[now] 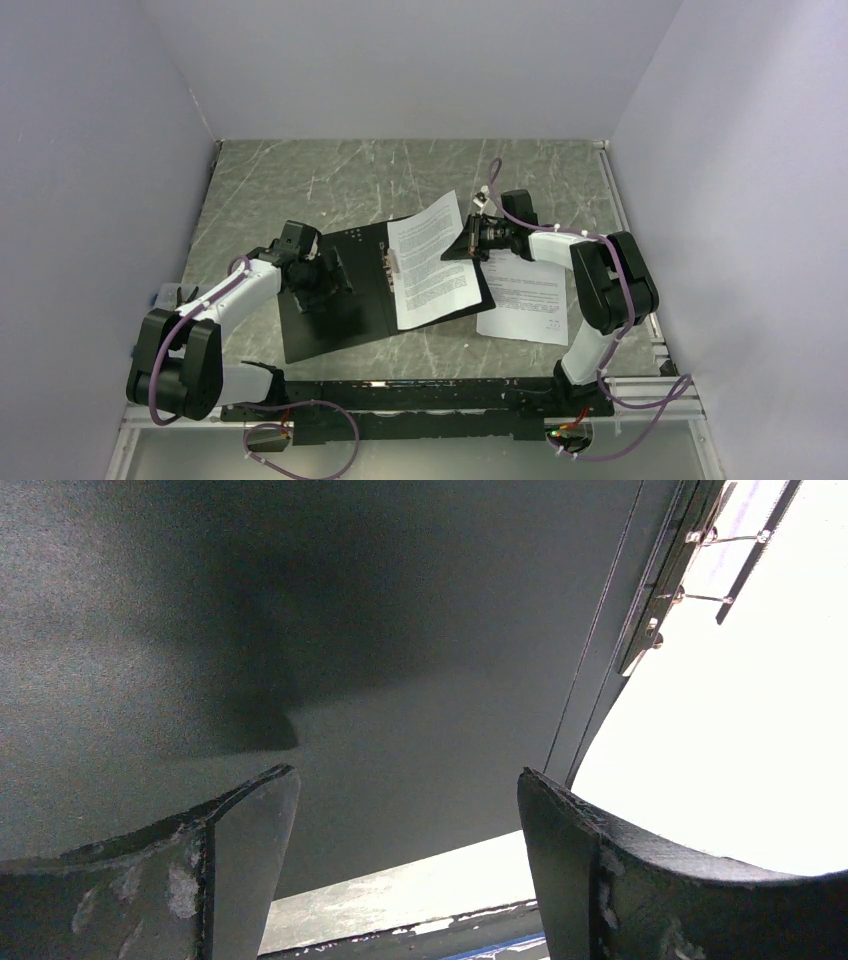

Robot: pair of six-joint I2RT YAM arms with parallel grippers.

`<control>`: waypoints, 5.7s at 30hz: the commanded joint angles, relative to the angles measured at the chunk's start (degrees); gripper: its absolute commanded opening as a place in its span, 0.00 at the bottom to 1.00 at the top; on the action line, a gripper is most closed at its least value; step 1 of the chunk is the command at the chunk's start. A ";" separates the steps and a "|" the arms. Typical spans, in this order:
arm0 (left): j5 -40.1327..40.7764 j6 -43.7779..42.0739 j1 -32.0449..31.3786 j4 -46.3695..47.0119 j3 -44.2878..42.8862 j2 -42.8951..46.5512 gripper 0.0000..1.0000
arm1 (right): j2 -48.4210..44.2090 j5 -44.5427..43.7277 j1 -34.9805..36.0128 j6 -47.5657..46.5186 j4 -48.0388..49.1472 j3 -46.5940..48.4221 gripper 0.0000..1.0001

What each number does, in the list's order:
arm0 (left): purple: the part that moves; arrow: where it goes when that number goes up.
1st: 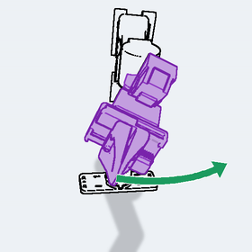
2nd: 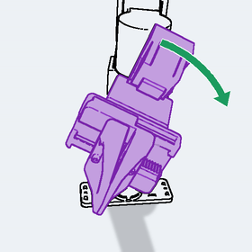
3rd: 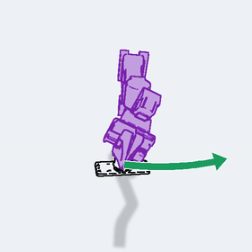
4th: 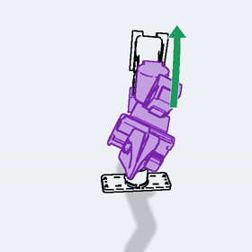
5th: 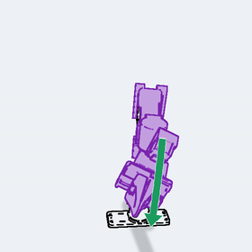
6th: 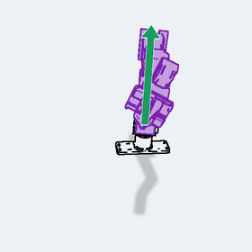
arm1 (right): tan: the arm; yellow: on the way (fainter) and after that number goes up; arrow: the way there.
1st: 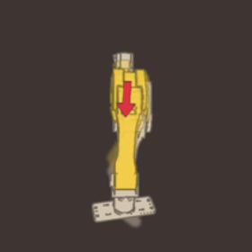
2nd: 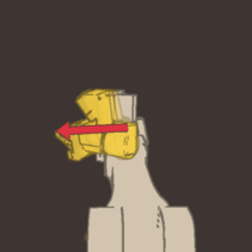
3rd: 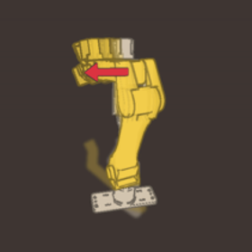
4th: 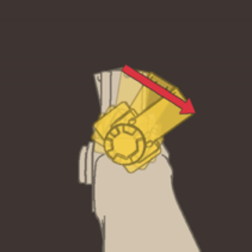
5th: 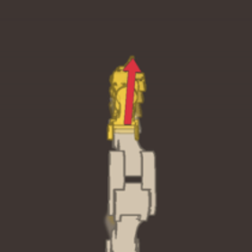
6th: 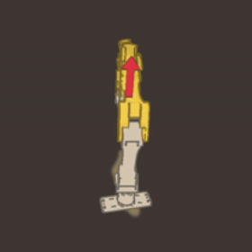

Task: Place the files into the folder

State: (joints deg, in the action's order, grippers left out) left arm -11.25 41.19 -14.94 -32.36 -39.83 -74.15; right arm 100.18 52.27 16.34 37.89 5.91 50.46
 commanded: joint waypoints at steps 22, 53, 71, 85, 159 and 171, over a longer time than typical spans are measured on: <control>-2.62 -1.17 0.35 1.31 0.02 -1.44 0.85 | 4.54 -5.83 2.77 -11.20 -14.46 11.24 0.00; -3.34 -1.20 0.35 1.60 -0.07 -1.81 0.84 | 4.23 -16.09 3.00 -14.12 -21.41 13.43 0.05; -3.52 -1.25 0.35 1.76 -0.24 -2.10 0.84 | 4.91 -21.17 2.99 -14.74 -23.86 15.59 0.44; -3.70 -1.24 0.35 1.91 0.02 -2.05 0.84 | 5.17 -29.67 2.98 -15.95 -27.81 19.05 0.50; -20.35 -9.10 -29.71 -4.13 -94.55 -76.12 0.92 | -29.53 -46.74 -30.79 -5.72 -24.96 -16.98 0.96; -18.92 -10.14 -29.66 -5.21 -91.84 -77.57 0.90 | -26.16 -36.46 -33.19 -3.40 -18.20 -22.44 0.90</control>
State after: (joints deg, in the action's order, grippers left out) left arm -31.59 33.34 -44.34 -36.16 -133.10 -148.99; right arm 71.37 10.00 -15.90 32.69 -16.93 31.20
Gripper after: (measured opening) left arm 0.902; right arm 0.908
